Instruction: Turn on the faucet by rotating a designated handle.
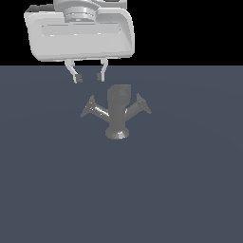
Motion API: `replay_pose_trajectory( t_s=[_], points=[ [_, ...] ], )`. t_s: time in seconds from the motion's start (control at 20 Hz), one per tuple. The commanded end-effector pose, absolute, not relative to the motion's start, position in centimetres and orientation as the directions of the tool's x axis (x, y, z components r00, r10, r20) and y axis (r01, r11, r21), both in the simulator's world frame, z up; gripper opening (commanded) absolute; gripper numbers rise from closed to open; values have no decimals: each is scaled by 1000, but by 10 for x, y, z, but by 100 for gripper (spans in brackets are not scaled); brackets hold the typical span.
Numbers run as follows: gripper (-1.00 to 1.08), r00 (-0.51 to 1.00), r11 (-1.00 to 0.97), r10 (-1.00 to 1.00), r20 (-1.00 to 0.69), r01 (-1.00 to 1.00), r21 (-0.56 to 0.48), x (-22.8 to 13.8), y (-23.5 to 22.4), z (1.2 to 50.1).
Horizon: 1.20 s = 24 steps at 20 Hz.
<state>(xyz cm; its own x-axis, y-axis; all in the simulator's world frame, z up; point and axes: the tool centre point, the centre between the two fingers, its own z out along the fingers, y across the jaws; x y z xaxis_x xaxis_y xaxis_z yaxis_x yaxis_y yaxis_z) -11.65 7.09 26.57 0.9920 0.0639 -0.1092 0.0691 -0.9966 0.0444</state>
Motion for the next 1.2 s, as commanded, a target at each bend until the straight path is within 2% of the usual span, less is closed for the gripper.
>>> replay_pose_trajectory(
  t_s=[0.0,0.05,0.1,0.15,0.2,0.25,0.3,0.35,0.4,0.45,0.5,0.55,0.6,0.65,0.7,0.75,0.8,0.85,0.9,0.95,1.0,1.05,1.1,1.15],
  points=[
    [13,993,-991,99,-65,104,79,-89,86,254],
    [-14,997,-994,57,-59,63,94,-77,66,242],
    [-42,994,-989,105,-7,105,107,-56,88,246],
    [-31,998,-993,59,4,58,104,-45,75,234],
    [-9,993,-984,121,7,119,132,-38,79,224],
    [-57,980,-968,198,-3,196,159,-36,102,214],
    [-56,993,-982,113,29,107,156,-15,70,208],
    [-57,989,-979,130,74,116,170,3,88,210],
    [-26,971,-961,228,76,212,176,27,71,198],
    [-26,943,-935,324,78,306,181,8,125,199],
    [-79,962,-945,274,-7,271,182,-55,132,172],
    [-79,969,-951,240,-63,247,184,-45,113,139],
    [-8,982,-965,187,21,180,191,24,96,134],
    [-8,985,-972,150,80,132,193,15,76,164],
    [39,993,-988,62,102,47,144,34,118,161],
    [39,992,-995,-27,120,-39,93,28,78,169],
    [60,981,-989,-120,153,-131,66,55,63,173],
    [60,971,-983,-166,170,-177,51,52,34,184],
    [-51,950,-964,-255,181,-263,21,59,17,182],
    [-82,956,-973,-188,226,-213,91,69,-15,187],
    [-82,956,-973,-186,228,-212,94,69,-13,187],
    [-22,934,-958,-240,266,-271,87,79,-27,192],
    [-69,906,-941,-306,293,-335,54,89,-38,194],
    [-85,924,-963,-239,299,-265,50,95,10,190]
  ],
)
